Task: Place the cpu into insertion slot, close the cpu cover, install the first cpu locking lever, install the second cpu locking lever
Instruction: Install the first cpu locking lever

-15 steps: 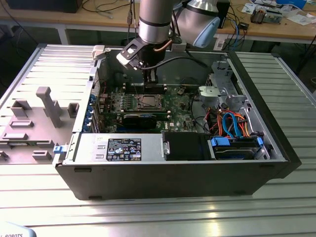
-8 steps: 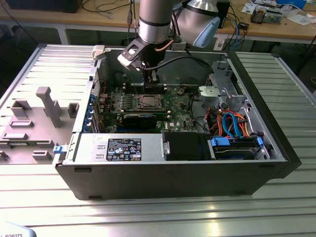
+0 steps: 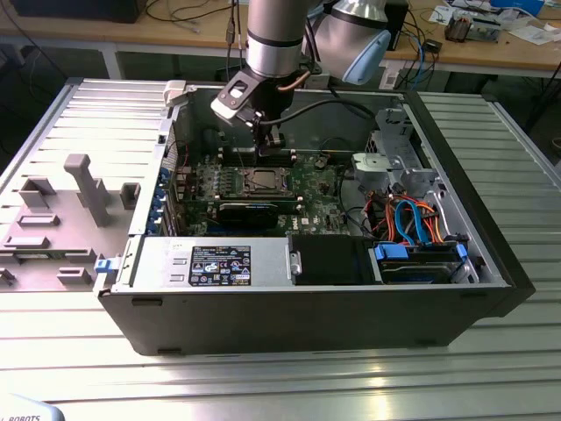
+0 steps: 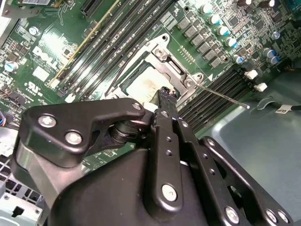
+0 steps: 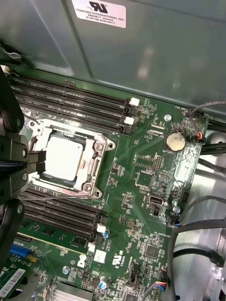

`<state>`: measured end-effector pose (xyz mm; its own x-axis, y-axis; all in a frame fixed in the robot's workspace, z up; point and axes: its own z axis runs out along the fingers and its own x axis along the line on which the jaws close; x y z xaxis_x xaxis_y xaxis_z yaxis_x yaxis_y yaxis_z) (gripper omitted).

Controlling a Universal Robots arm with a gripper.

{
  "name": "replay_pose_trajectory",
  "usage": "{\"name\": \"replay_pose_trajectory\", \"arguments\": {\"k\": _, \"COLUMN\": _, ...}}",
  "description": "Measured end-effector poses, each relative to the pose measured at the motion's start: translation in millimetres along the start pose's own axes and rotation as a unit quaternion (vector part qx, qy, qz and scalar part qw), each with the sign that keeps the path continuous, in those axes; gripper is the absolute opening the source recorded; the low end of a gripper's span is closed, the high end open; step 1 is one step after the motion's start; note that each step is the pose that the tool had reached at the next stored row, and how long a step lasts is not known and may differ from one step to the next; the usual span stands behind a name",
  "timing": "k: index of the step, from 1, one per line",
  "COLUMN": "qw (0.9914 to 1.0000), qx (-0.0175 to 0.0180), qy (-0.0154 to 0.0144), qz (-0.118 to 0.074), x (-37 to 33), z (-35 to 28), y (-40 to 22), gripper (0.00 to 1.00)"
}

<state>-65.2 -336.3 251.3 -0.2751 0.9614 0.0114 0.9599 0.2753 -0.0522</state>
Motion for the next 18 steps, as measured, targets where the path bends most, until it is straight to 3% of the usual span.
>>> {"name": "replay_pose_trajectory", "arguments": {"k": 18, "qw": 0.99904, "qx": 0.0003, "qy": -0.0013, "qz": -0.044, "x": 0.0, "z": 0.0, "y": 0.0, "gripper": 0.11}}
